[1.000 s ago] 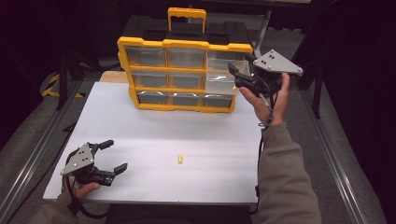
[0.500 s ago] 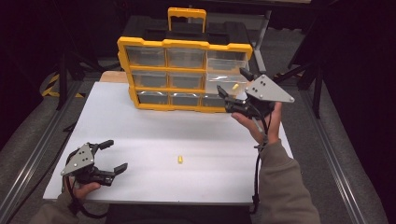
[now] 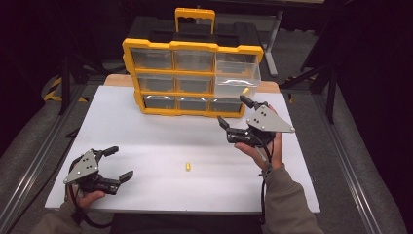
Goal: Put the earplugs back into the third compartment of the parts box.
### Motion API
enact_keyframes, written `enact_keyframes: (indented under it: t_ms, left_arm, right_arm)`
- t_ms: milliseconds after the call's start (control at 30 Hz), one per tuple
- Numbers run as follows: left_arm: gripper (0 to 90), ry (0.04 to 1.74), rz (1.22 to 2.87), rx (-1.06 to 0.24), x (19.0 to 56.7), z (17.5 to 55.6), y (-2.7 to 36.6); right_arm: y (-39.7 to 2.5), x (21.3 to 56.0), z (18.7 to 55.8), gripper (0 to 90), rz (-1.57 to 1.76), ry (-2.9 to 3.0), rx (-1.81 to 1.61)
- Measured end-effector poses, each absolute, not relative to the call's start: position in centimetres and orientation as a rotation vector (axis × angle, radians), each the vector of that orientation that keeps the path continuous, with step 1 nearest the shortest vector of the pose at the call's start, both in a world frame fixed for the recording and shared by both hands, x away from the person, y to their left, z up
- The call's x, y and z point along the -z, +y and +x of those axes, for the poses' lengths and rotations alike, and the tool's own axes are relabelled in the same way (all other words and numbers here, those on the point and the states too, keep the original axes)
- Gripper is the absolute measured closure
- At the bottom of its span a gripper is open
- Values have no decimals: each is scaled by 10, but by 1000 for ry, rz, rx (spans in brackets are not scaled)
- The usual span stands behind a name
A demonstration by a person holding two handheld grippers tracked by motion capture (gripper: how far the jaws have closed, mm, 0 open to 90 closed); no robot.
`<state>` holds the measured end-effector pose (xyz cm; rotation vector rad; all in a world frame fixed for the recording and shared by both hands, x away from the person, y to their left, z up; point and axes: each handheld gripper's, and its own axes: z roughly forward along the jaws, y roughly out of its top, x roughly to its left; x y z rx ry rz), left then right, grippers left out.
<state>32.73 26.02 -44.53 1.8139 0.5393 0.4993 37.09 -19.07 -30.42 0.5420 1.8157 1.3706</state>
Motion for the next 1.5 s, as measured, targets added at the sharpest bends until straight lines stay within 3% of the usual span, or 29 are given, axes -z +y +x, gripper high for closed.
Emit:
enact_keyframes:
  t_ms: [467,867,1167,1500]
  left_arm:
    - [45,532,1811,-502,445,327,261]
    - [45,529,1818,-497,446,327,260]
    - [46,532,1821,-495,445,327,260]
    - [48,529,1819,-497,446,326,260]
  right_arm:
    - [-156,389,385,138,602,2200,-1327]
    - [-118,435,388,203,499,2522,-1209]
    - [-97,461,396,333,487,2665,-1091]
    - [-102,461,402,582,521,2691,-1141]
